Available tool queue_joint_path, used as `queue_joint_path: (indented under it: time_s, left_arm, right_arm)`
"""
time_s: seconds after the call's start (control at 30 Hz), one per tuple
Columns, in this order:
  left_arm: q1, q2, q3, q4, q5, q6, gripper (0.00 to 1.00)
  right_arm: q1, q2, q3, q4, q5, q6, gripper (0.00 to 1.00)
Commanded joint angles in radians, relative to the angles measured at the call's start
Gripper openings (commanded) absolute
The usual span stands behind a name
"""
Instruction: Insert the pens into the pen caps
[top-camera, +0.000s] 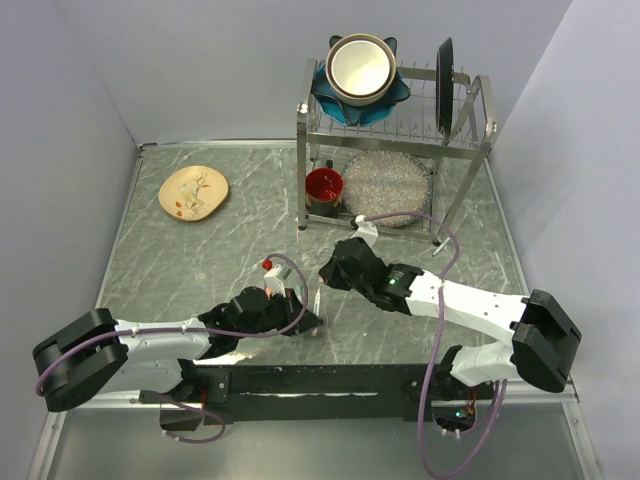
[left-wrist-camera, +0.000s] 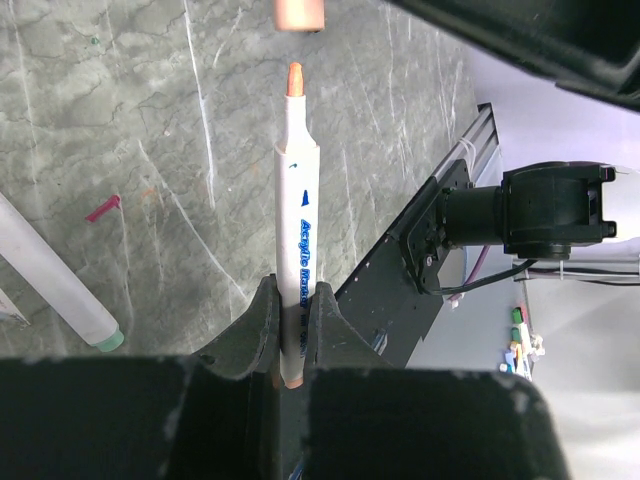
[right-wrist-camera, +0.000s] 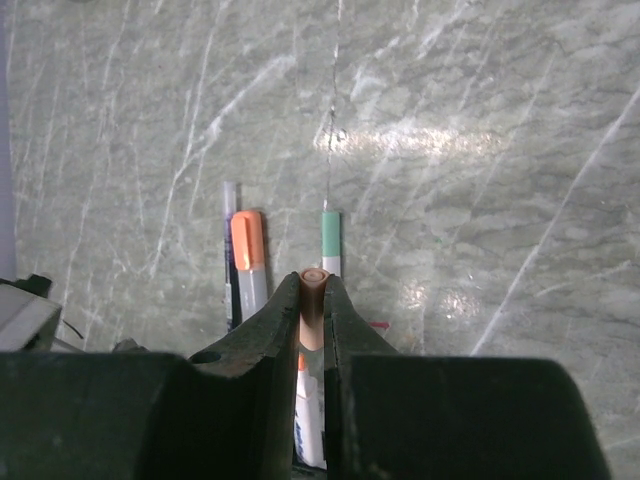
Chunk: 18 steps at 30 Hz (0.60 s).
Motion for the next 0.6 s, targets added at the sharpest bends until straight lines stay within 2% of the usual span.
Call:
queue_joint_path:
  time_s: [0.0, 0.57]
  left_arm:
    - [-0.005, -0.008, 0.033, 0.046, 0.006, -0.005, 0.01]
    - [-0.008, 0.0, 0.038, 0.067, 0.024, -0.006, 0.01]
  right_arm:
    - [0.0, -0.056, -0.027, 0.03, 0.009, 0.017, 0.0]
    - [0.009, -0.082, -0.058, 0.048, 0.004, 0.031, 0.0]
